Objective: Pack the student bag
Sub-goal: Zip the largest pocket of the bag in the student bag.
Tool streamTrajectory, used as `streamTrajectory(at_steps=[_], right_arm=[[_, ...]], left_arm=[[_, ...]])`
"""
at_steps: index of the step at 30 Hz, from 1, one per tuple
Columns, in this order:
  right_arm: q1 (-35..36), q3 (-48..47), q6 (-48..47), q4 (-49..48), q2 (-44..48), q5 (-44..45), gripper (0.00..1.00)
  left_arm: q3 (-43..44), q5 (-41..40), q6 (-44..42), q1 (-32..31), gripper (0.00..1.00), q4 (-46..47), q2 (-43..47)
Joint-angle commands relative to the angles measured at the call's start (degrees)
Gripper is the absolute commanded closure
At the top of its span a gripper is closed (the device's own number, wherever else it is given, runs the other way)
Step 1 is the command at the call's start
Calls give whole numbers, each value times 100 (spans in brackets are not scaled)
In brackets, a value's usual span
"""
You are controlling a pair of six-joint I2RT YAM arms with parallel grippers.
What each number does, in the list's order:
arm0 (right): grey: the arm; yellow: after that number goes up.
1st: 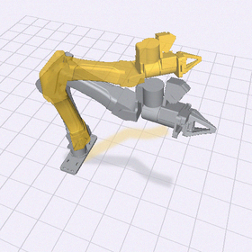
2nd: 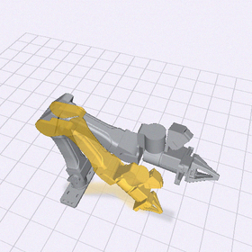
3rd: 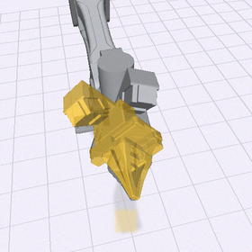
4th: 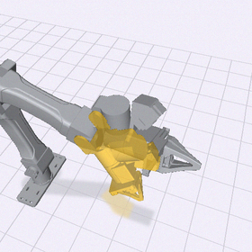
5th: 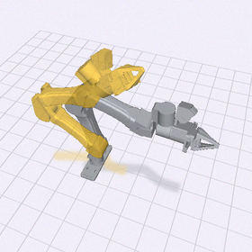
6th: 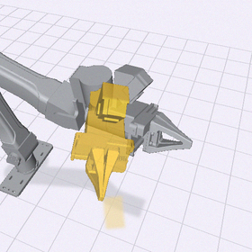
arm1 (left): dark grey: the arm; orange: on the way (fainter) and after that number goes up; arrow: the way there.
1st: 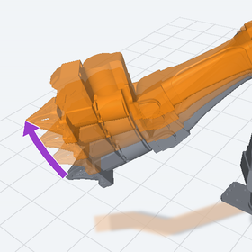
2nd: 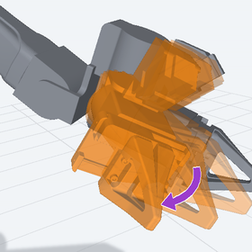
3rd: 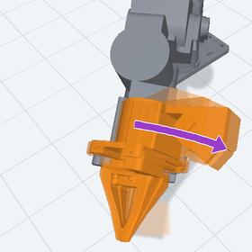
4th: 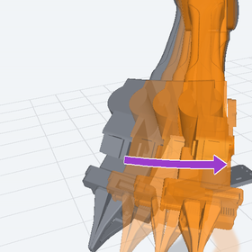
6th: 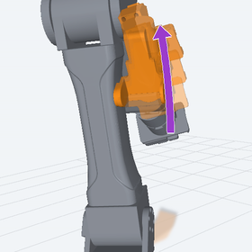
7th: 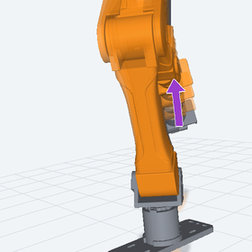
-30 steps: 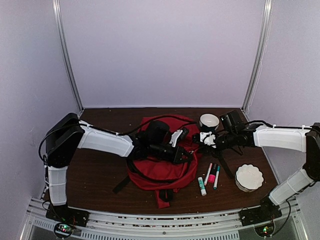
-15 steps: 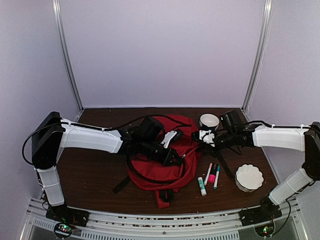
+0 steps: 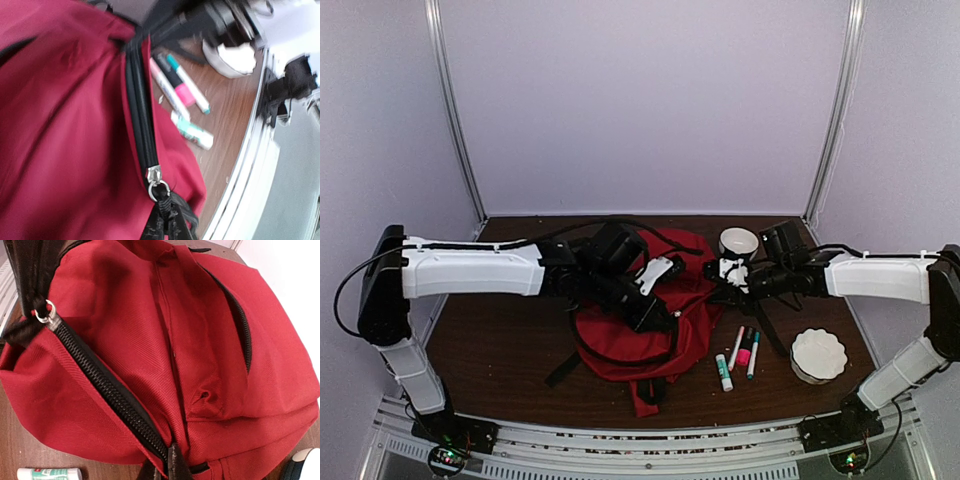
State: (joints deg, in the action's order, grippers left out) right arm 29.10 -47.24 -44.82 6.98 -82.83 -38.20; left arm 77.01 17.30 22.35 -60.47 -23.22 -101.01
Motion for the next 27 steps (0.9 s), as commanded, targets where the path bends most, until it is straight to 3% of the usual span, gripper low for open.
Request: streamTrajectory(at_steps=[1,5,14,23,24,27], right_arm=[[-604,65,32,-321,85,1398,100],[-701,39,-19,-227,124,1186,100],[-900,-45,-351,125,103,920,100],[-968,-79,-791,359,60,869,100],[-958,-127,-859,568,107,736,98],[-651,-434,-875,1375,456,154,79]], left_arm=[[383,-266,-454,-187,100,-3299,664],[1181,-904,-700,-185,100,-4245,633],[-10,-1455,-536,-571,100,-4568,1238],[764,-3298,-679,-607,100,-5392,1566],[875,-3358,-687,-607,100,-5354,1567],[1119,-3214,-801,-614,100,-4867,1555]])
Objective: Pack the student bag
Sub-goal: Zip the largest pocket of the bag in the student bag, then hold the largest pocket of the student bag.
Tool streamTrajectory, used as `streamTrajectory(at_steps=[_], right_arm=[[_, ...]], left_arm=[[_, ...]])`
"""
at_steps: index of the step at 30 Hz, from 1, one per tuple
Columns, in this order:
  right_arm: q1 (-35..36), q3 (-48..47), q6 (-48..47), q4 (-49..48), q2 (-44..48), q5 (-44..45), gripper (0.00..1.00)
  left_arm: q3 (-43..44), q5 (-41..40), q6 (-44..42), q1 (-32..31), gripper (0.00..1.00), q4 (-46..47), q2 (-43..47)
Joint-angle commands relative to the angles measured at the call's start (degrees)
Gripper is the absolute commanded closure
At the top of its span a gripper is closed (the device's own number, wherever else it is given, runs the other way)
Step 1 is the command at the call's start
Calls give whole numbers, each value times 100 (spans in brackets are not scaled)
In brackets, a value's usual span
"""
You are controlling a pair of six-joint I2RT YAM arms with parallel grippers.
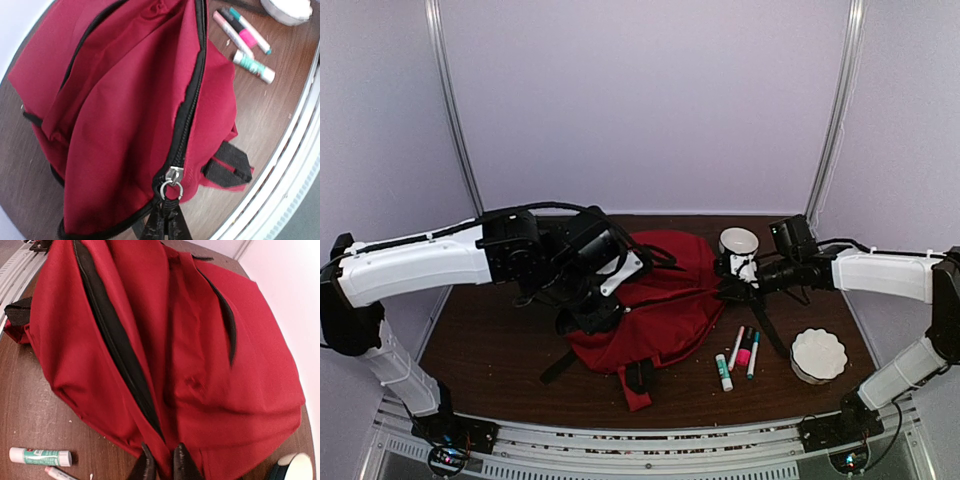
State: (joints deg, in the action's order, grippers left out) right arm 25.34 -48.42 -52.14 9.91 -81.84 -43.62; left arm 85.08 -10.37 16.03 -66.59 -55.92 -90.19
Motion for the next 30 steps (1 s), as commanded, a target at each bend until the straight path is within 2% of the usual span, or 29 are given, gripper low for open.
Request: streamTrajectory(at_steps=[1,4,8,11,14,16,20,25,30], right_arm=[[-91,-439,-94,1328,494,515,73],[567,-823,135,1783,795,131,56],[1108,-1557,829,2024,355,-298,49],[1276,-1806,1871,1535,-105,-920,48],[1492,-2004,2867,1121,-650,-1360,46],[1649,-2185,3214,1147,-959,-1491,44],[1924,-2640,3462,1548,-1487,-1707,44],[2154,-2716,3796,1366,-1724,-1840,43],[2334,-2888,4123,1251,-2086,-1925,52]], left_arm=[[350,-365,-225,-3,100,-1378,464],[563,-341,-485,-11,100,-884,396],[1093,-495,-897,-12,100,-772,144],[1166,-494,-948,-12,100,-651,102],[763,-474,-862,-42,100,-288,290],[409,-488,-789,-70,100,15,445],[-129,-478,-613,-90,100,469,685],[-525,-504,-447,-143,100,792,762],[-734,-536,-391,-162,100,942,800]])
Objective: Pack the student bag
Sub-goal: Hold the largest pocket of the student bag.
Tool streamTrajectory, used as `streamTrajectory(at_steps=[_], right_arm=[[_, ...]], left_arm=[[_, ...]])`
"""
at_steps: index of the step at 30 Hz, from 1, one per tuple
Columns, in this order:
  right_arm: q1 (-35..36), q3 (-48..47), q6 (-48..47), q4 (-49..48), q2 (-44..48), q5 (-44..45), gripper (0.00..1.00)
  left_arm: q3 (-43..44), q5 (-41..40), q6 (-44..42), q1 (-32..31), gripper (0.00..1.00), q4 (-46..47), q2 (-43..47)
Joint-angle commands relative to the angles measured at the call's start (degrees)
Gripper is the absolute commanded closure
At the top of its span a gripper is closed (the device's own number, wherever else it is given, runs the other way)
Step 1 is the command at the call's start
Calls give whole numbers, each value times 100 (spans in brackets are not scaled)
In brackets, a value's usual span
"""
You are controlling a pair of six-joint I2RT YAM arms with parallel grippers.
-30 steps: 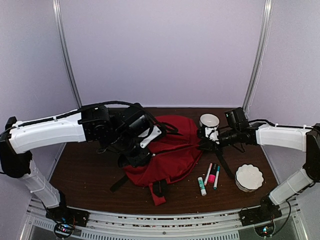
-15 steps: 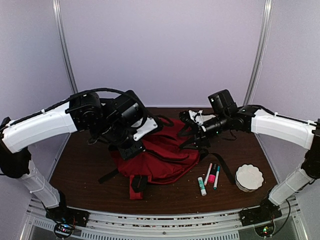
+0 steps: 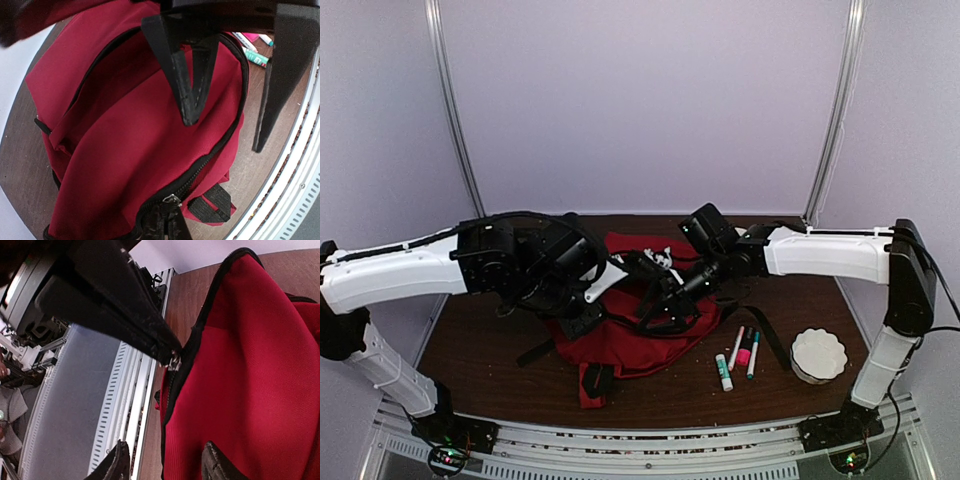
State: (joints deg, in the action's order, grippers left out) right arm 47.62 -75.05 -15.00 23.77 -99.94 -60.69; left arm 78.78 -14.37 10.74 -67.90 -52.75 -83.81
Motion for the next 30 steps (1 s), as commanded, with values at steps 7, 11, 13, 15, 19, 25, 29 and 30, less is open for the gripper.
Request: streamTrajectory(at_steps=[7,11,13,15,19,25,29,30], right_arm=[[167,-388,790,-153,-629,-22,64],[169,-352,801,-164,-675,-129,90],[152,-345,634,20,-652,-285,100],[101,-298,303,356,-517,-374,100],[-69,-224,-1214,1694,-243,-400,100],[-352,-179,-2972,3607,-136,-233,100],[-474,-156,-3510,4009,-92,80,100],[-521,-145,-3573,4050,-77,148,100]], left_arm=[[-282,-178,139,-39,100,757,233],[-359,-163,175,-45,100,778,247],[-510,-155,222,-48,100,800,288],[-734,-73,295,-48,100,792,339],[-1549,-14,641,-83,100,788,567],[-2564,-264,1087,-83,100,698,1073],[-2702,-845,1164,-62,100,378,1219],[-2683,-999,1197,-53,100,263,1232]])
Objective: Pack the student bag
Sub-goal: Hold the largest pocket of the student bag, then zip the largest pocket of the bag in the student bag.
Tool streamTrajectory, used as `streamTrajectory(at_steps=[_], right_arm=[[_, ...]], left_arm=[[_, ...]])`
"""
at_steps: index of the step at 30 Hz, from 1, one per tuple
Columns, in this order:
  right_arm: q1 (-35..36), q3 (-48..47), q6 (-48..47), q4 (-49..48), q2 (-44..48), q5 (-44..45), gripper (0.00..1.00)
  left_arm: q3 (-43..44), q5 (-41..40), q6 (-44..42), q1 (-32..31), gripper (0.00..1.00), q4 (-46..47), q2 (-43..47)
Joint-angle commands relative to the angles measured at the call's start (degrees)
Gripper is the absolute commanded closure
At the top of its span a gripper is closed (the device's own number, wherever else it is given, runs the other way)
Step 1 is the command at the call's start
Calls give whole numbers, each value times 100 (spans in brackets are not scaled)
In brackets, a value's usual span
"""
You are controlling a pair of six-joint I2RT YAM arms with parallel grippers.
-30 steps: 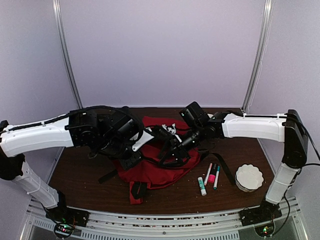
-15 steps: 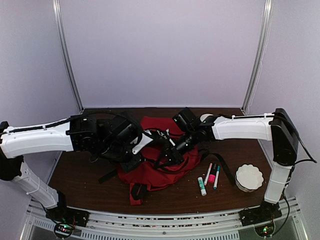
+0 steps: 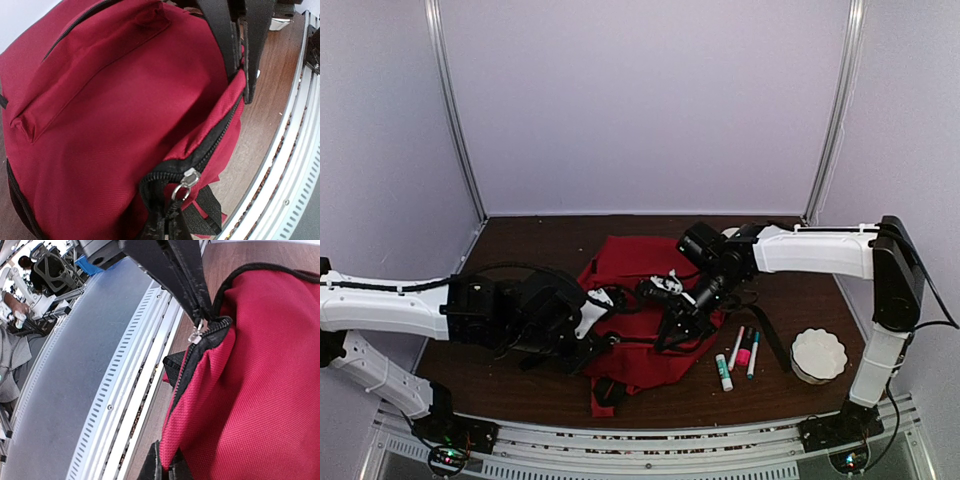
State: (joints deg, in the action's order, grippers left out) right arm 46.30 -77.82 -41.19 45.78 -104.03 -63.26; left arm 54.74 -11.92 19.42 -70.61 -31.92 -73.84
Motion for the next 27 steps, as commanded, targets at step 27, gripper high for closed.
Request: streamTrajectory(at_steps=[27], right_arm=[[-1671,671,-1151,1916,921,1949,100]], left_arm=[[406,-1585,958,1626,100,-2861,803]])
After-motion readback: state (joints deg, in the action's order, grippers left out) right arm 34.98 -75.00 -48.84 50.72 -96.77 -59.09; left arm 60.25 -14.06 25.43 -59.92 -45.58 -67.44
